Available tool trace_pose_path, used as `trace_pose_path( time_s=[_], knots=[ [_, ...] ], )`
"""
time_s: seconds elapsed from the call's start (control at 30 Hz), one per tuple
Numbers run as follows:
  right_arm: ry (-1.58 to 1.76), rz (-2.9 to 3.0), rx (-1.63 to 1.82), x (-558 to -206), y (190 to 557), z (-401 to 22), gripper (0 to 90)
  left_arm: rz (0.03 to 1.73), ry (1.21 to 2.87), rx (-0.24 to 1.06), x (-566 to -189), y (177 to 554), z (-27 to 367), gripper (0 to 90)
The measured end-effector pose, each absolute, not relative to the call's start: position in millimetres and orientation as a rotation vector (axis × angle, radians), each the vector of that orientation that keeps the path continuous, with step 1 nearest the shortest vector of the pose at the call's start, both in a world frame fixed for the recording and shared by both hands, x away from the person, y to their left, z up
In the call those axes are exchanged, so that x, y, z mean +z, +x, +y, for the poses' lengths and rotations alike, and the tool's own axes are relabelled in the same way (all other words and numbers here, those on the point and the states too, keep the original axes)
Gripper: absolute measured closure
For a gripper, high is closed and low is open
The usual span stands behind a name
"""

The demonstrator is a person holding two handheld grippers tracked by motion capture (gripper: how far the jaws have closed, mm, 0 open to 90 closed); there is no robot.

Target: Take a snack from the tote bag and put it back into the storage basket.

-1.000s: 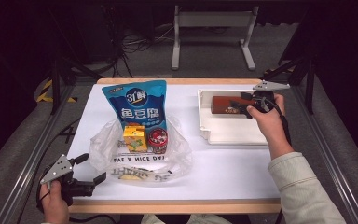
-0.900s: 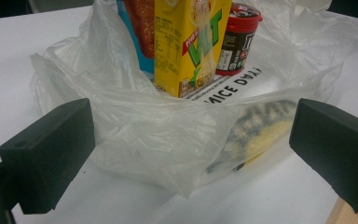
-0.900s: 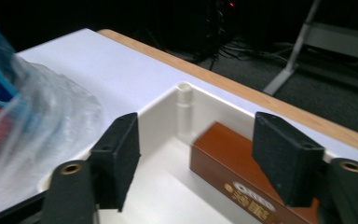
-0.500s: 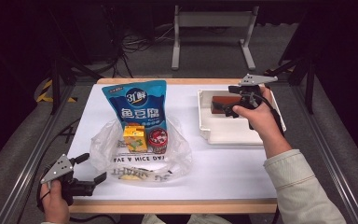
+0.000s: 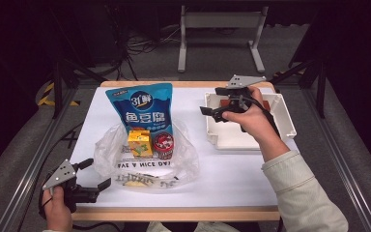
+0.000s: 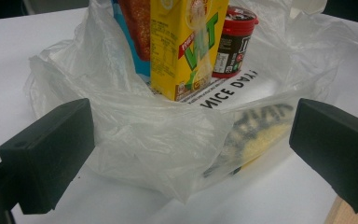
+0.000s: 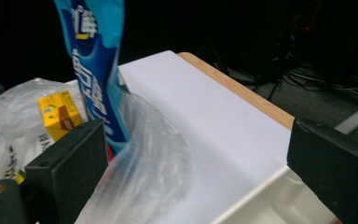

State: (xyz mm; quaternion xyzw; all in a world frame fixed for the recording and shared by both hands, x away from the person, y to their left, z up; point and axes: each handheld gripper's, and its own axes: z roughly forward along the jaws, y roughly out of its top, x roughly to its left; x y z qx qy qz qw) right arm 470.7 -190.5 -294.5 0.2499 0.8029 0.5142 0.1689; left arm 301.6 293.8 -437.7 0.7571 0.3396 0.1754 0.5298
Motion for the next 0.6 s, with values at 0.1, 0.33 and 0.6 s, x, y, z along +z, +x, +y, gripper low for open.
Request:
trace_pose_path(
  time_s=[0.1, 0.33, 0.6],
  knots=[
    [0.664, 2.311, 1.495, -294, 473, -177, 8.6, 0.81, 1.811, 0.42, -437, 300, 294, 0.9],
    [0.622, 2.339, 1.579, -296, 482, -148, 10.4, 0.819, 1.806, 0.43, -438, 296, 297, 0.9],
    [0.56, 2.373, 1.637, -301, 491, -123, 13.2, 0.829, 1.798, 0.437, -438, 292, 301, 0.9]
  ],
)
